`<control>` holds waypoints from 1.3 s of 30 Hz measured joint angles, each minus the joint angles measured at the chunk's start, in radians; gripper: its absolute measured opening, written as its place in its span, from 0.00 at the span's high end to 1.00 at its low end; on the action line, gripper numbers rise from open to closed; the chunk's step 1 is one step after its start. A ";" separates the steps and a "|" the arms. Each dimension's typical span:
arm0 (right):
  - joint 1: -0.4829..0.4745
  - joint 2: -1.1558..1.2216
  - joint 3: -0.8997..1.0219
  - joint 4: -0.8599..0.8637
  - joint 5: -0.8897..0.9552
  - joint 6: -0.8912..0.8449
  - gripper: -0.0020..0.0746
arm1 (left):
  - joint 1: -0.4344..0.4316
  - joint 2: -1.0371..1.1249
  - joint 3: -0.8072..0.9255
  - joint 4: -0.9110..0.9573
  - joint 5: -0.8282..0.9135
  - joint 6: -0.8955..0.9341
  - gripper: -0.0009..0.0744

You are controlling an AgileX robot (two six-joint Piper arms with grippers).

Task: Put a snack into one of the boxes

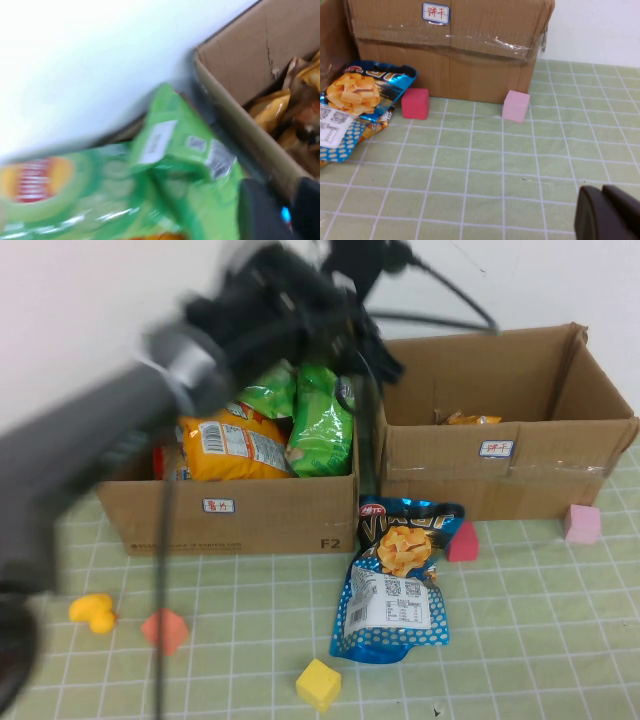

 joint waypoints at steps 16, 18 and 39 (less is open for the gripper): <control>0.000 0.000 0.000 0.000 0.000 0.000 0.98 | -0.088 -0.783 0.817 -0.223 -0.176 0.176 0.99; 0.000 0.000 0.000 0.000 0.000 0.000 0.98 | -0.113 -0.883 0.921 -0.246 -0.212 0.176 0.99; 0.000 0.000 0.000 0.000 0.000 0.000 0.98 | -0.139 -1.756 1.579 -0.155 -0.261 0.025 0.99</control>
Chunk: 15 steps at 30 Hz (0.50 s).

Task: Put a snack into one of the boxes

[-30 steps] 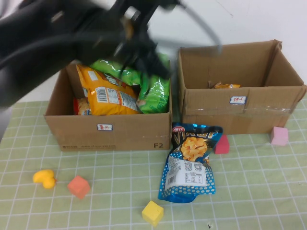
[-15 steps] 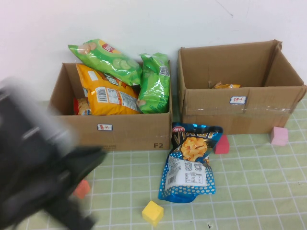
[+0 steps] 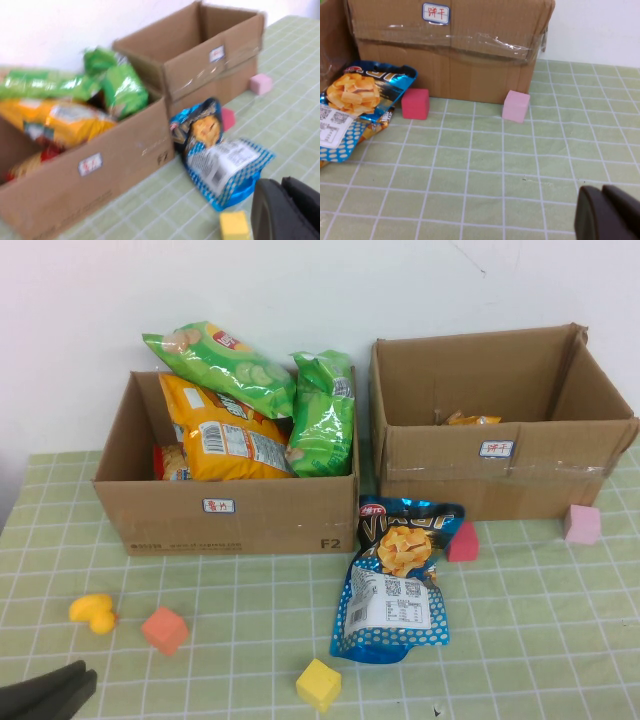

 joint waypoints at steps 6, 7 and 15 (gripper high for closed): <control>0.000 0.000 0.000 0.000 0.000 0.000 0.98 | 0.024 -0.004 0.088 0.252 -0.017 -0.306 0.99; 0.000 0.000 0.000 0.000 0.000 0.000 0.98 | 0.042 -0.004 0.098 0.281 -0.017 -0.349 0.99; 0.000 0.000 0.000 0.000 0.000 0.000 0.98 | 0.211 -0.010 0.123 0.320 0.008 -0.416 0.99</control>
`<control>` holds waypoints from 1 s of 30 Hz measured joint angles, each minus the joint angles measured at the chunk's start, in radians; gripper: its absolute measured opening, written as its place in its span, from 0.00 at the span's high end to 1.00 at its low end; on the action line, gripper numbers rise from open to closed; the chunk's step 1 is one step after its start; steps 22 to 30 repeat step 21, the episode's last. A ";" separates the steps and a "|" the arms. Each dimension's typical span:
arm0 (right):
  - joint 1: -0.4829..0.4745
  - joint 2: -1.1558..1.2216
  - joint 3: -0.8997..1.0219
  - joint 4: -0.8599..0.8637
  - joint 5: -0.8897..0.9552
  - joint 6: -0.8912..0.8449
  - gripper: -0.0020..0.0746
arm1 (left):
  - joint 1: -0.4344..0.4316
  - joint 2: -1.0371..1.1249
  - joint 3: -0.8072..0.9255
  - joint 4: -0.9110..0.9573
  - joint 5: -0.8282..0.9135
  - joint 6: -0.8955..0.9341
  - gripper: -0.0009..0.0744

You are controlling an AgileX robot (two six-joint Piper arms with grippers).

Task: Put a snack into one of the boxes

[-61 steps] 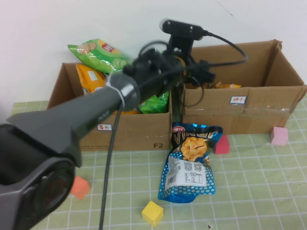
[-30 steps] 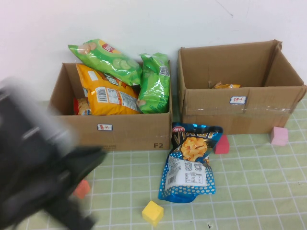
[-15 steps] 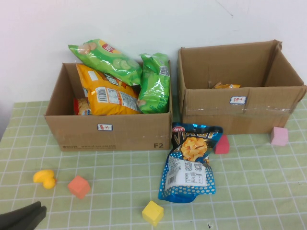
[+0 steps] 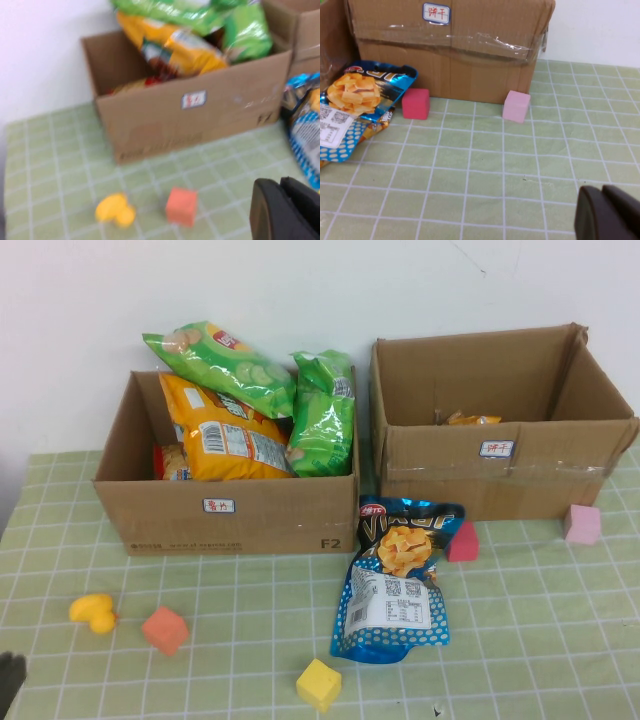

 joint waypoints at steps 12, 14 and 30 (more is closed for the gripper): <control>0.000 0.000 0.000 0.000 0.000 0.000 0.98 | 0.383 -0.258 0.151 -0.394 0.062 0.448 0.99; 0.000 0.000 0.000 0.001 0.000 0.000 0.98 | 0.446 -0.268 0.190 -0.422 0.046 0.463 0.99; 0.000 0.000 0.000 0.001 0.000 0.000 0.98 | 0.537 -0.272 0.270 -0.482 -0.083 0.551 0.99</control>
